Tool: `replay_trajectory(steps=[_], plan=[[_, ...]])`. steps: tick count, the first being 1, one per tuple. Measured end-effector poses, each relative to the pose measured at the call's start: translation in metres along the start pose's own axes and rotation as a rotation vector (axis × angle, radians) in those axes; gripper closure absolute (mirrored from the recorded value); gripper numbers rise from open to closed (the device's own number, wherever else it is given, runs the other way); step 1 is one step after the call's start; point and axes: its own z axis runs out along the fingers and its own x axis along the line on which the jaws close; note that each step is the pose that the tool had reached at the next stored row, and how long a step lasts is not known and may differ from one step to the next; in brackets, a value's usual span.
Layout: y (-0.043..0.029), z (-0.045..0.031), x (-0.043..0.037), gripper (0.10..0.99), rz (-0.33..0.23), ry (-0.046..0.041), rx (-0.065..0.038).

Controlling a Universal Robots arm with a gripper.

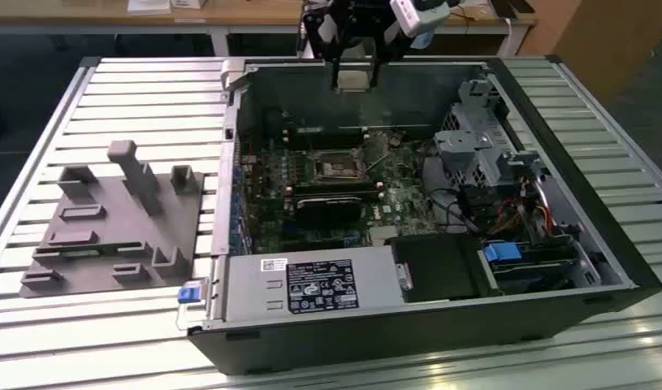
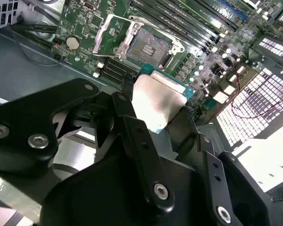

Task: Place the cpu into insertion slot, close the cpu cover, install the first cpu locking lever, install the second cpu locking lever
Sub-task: 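Place the cpu into insertion slot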

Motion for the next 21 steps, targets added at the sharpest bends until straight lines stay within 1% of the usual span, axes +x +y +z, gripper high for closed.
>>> replay_trajectory(steps=[10,21], plan=[[0.0,0.0,0.0,0.545,0.003,-0.0003,0.0],[0.0,0.0001,0.0,0.545,0.042,-0.0038,0.0]])
